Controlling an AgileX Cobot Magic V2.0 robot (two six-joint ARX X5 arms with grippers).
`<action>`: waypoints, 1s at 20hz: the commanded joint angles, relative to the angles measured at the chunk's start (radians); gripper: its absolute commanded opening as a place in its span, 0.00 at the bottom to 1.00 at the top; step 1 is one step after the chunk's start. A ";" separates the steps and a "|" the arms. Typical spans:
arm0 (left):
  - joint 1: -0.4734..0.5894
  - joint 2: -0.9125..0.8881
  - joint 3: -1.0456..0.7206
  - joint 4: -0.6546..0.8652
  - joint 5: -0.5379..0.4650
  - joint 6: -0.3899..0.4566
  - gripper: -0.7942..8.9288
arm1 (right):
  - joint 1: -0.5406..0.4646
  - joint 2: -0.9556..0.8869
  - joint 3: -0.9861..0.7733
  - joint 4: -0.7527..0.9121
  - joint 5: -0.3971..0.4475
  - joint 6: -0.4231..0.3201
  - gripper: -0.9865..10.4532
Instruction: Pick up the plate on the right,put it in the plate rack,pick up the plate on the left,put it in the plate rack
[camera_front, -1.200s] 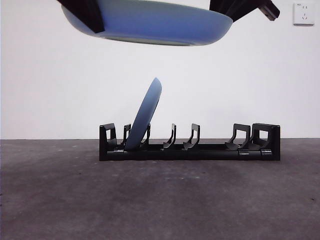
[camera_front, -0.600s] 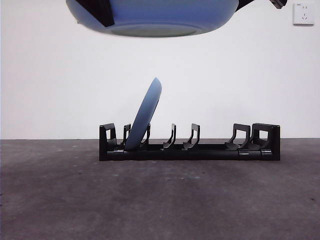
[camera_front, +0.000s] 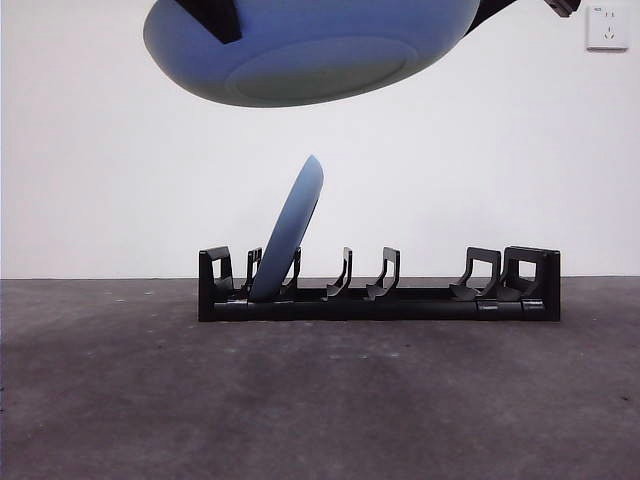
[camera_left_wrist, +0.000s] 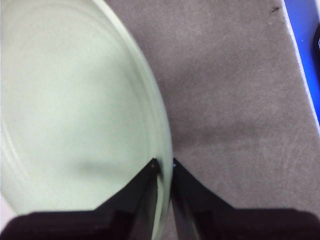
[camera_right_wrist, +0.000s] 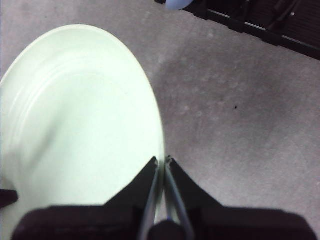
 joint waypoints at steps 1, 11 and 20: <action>0.002 0.006 -0.003 -0.012 0.035 -0.030 0.07 | 0.001 -0.017 0.013 0.004 -0.021 -0.016 0.10; 0.006 0.007 -0.003 0.079 0.163 -0.063 0.07 | 0.000 -0.088 0.018 0.055 -0.019 -0.019 0.29; 0.194 0.031 -0.003 0.496 0.451 -0.329 0.07 | -0.012 -0.390 0.018 0.068 0.133 -0.015 0.29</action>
